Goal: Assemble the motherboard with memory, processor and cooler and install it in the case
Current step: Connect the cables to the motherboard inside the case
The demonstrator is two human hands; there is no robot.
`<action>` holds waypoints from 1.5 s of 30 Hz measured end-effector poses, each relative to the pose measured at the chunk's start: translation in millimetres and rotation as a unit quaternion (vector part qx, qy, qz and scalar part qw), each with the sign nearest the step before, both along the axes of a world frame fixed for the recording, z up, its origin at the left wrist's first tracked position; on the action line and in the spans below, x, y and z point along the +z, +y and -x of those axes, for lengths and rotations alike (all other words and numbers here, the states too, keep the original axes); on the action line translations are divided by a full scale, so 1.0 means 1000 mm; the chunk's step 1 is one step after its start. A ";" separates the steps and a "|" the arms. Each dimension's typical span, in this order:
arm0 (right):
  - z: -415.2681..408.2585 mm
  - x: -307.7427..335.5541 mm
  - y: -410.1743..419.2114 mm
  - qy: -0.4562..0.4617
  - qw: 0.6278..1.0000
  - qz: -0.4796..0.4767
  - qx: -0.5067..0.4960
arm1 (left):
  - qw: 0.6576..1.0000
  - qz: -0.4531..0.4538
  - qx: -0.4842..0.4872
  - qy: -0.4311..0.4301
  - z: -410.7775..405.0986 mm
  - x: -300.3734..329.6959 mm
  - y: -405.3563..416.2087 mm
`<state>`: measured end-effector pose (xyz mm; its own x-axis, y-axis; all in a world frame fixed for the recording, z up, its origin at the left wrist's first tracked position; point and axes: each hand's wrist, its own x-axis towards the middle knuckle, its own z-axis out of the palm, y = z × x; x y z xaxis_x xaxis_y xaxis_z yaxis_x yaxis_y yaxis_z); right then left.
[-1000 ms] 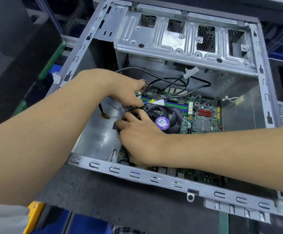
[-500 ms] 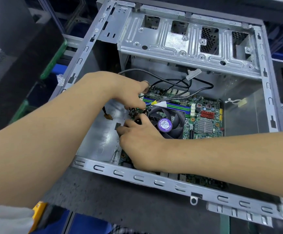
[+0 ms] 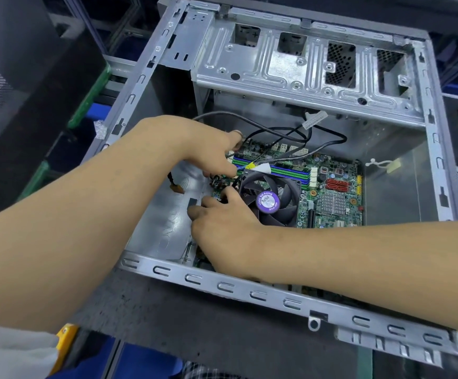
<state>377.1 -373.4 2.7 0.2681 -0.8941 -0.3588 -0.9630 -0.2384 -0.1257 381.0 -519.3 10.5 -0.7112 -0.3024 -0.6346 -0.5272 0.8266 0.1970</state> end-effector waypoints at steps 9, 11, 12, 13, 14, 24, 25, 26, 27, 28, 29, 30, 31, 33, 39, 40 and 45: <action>0.003 0.003 -0.007 0.017 1.000 -0.023 0.003 | 1.000 0.006 0.006 -0.002 0.000 0.001 0.001; 0.009 0.006 -0.011 0.023 0.998 -0.045 0.032 | 1.000 0.006 0.007 -0.006 0.000 0.000 0.000; 0.012 0.007 -0.012 0.029 0.997 -0.050 0.049 | 1.000 0.006 0.006 -0.009 0.000 0.001 0.000; 0.014 0.008 -0.013 0.031 0.996 -0.047 0.066 | 1.000 0.006 0.005 -0.010 0.000 0.001 0.000; 0.016 0.009 -0.013 0.027 0.996 -0.042 0.078 | 1.000 0.005 0.004 -0.011 0.000 0.001 0.000; 0.028 0.012 -0.014 -0.035 0.991 -0.055 0.117 | 1.000 0.001 0.004 -0.011 0.000 0.003 0.000; 0.029 0.011 -0.013 -0.034 0.991 -0.048 0.122 | 1.000 0.000 0.005 -0.008 0.001 0.003 0.000; 0.030 0.011 -0.012 -0.035 0.991 -0.042 0.124 | 1.000 -0.002 0.005 -0.006 0.001 0.003 0.000; 0.031 0.011 -0.011 -0.037 0.991 -0.035 0.125 | 1.000 -0.004 0.005 -0.005 0.001 0.003 0.000; 0.033 0.011 -0.010 -0.039 0.991 -0.026 0.129 | 1.000 -0.006 0.002 -0.005 0.001 0.004 0.000; 0.035 0.010 -0.009 -0.043 0.990 -0.016 0.131 | 1.000 -0.008 -0.003 -0.005 0.001 0.004 0.000; 0.037 0.012 -0.008 -0.049 0.990 -0.006 0.129 | 1.000 -0.004 -0.009 0.000 0.001 0.006 -0.001; 0.040 0.014 -0.008 -0.062 0.991 0.001 0.122 | 1.000 0.006 -0.013 0.007 0.000 0.007 -0.001; 0.047 0.022 -0.006 -0.102 0.989 0.018 0.106 | 0.998 0.034 -0.020 0.045 -0.004 0.014 0.000; 0.063 0.036 0.014 -0.197 0.979 0.052 0.001 | 0.969 0.034 0.081 0.230 -0.020 0.034 0.030; 0.065 0.036 0.016 -0.191 0.981 0.039 -0.025 | 0.977 -0.021 0.117 0.176 -0.023 0.036 0.037; 0.061 0.034 0.020 -0.278 0.949 -0.041 -0.141 | 0.959 -0.216 0.182 0.014 -0.032 0.031 0.049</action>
